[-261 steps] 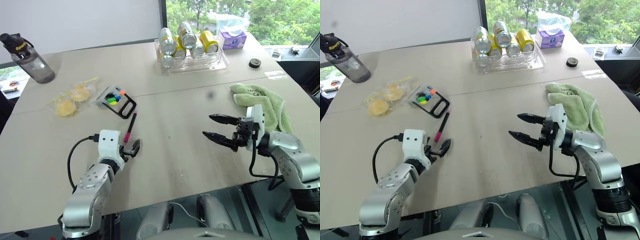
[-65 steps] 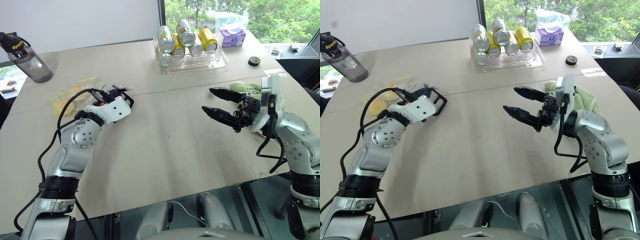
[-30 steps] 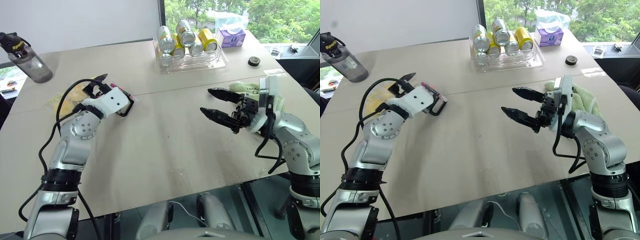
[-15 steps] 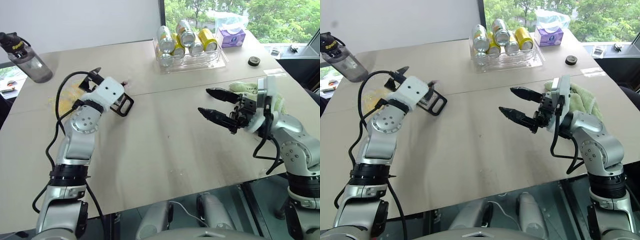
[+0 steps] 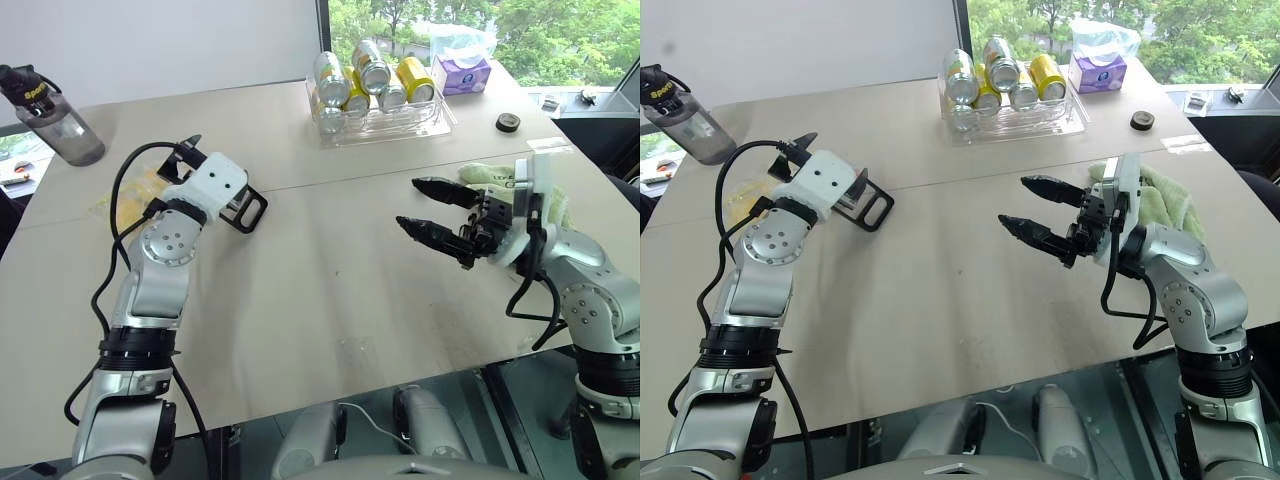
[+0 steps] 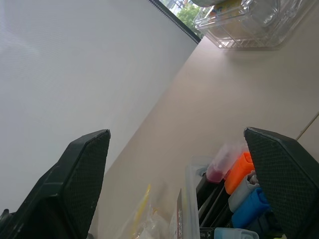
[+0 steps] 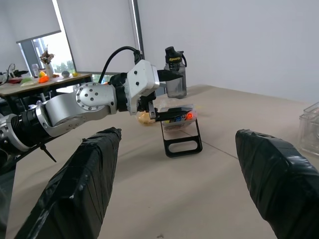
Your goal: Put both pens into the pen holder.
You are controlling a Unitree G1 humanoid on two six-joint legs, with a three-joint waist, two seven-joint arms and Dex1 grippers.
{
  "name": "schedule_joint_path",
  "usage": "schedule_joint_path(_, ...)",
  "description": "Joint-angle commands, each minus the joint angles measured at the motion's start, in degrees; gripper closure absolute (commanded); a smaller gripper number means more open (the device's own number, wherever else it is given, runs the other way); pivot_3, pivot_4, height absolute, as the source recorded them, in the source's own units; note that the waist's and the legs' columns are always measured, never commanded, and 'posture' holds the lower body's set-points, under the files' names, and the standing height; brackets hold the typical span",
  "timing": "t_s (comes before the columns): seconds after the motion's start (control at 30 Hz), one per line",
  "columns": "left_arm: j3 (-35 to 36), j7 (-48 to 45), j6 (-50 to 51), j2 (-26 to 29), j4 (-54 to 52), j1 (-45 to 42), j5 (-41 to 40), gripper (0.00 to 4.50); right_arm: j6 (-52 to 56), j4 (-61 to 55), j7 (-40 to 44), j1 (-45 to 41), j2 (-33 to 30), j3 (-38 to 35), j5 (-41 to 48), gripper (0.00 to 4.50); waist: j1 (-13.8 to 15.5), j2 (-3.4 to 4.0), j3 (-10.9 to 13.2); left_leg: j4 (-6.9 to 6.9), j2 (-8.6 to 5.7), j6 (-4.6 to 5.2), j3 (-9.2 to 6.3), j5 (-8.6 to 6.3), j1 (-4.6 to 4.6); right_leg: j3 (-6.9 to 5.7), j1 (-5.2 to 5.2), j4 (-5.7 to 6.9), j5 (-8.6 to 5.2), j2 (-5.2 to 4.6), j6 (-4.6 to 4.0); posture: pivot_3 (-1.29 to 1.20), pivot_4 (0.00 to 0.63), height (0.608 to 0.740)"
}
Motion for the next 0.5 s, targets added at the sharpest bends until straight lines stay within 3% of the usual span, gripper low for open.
schedule_joint_path(0.03,1.0,1.0,-0.7,0.7,-1.1,0.3,-0.1,0.04,-1.1,-2.2,0.2,-0.3,0.0,-0.6,1.1,0.58,0.0,0.0,0.0,0.0,0.0,0.0,0.0,0.0,0.0,0.0,0.0,0.0,0.0,0.0,0.0,0.0,0.15,0.739)
schedule_joint_path(0.23,2.3,-1.5,-2.1,-0.2,-4.4,2.3,-4.4,0.04,-1.1,-1.6,0.6,-0.4,-0.1,-0.5,0.9,0.58,0.0,0.0,0.0,0.0,0.0,0.0,0.0,0.0,0.0,0.01,0.0,0.0,0.0,0.0,0.0,0.0,0.15,0.739)
schedule_joint_path(0.5,8.2,-13.4,6.4,-8.4,-27.3,17.6,-35.1,0.04,-6.4,2.7,3.5,5.3,-3.2,2.2,-7.3,0.58,-0.1,-0.01,0.0,0.0,0.01,0.01,0.01,-0.01,-0.02,0.06,0.0,-0.05,0.0,-0.03,0.0,0.0,0.15,0.739)
